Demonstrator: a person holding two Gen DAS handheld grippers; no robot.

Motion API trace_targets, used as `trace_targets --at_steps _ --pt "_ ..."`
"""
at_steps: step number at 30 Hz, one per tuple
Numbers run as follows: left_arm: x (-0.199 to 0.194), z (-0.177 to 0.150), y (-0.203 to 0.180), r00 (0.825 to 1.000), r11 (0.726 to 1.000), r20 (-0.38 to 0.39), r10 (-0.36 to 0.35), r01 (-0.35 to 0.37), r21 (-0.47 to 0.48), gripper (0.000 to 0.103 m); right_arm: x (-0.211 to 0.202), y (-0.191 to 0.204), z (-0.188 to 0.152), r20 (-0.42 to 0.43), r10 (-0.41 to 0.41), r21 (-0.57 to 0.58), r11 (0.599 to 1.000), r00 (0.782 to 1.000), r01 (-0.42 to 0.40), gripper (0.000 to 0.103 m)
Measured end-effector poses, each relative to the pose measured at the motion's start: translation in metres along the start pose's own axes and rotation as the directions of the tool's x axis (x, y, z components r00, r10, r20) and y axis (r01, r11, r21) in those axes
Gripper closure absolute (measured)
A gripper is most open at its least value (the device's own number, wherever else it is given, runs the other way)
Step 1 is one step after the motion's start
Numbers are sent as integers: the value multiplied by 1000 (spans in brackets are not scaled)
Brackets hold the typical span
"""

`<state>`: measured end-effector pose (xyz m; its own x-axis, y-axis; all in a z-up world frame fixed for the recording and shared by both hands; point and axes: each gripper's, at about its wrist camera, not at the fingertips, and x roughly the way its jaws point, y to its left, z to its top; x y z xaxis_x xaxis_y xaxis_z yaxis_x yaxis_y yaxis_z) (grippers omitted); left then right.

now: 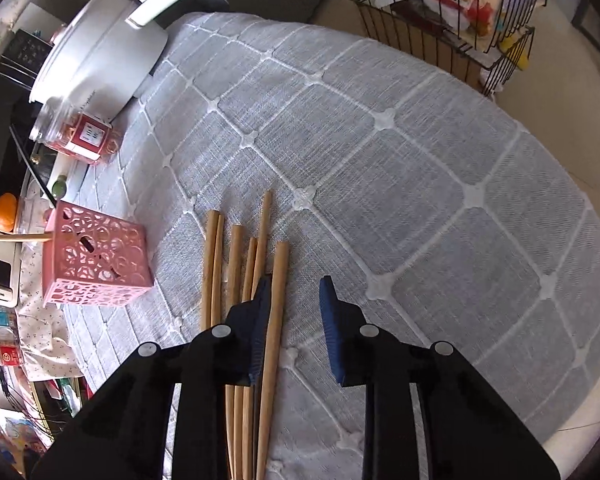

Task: Organize utensils
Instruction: 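Grasp a wooden chopstick with the left tool while the right tool grasps another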

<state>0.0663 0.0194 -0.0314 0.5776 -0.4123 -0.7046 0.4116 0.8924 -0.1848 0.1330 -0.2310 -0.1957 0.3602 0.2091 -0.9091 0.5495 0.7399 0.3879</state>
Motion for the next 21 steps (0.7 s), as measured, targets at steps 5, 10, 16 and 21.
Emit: trace_targets --at_steps 5,10,16,21 --pt "-4 -1 5 1000 1000 -2 0 0 -9 99 11 7 0 -8 -12 -10 1000 1000 12 80" --pt "-7 -2 9 1000 1000 8 6 -6 -15 99 13 8 2 4 16 -17 1000 1000 -16 95" --pt "-18 -2 16 999 999 35 5 -4 -36 99 -40 13 -16 120 64 -92 994 991 -53 95" --pt "-33 -2 13 997 999 73 6 -4 -36 99 -102 14 -42 199 166 -165 977 966 -133 95"
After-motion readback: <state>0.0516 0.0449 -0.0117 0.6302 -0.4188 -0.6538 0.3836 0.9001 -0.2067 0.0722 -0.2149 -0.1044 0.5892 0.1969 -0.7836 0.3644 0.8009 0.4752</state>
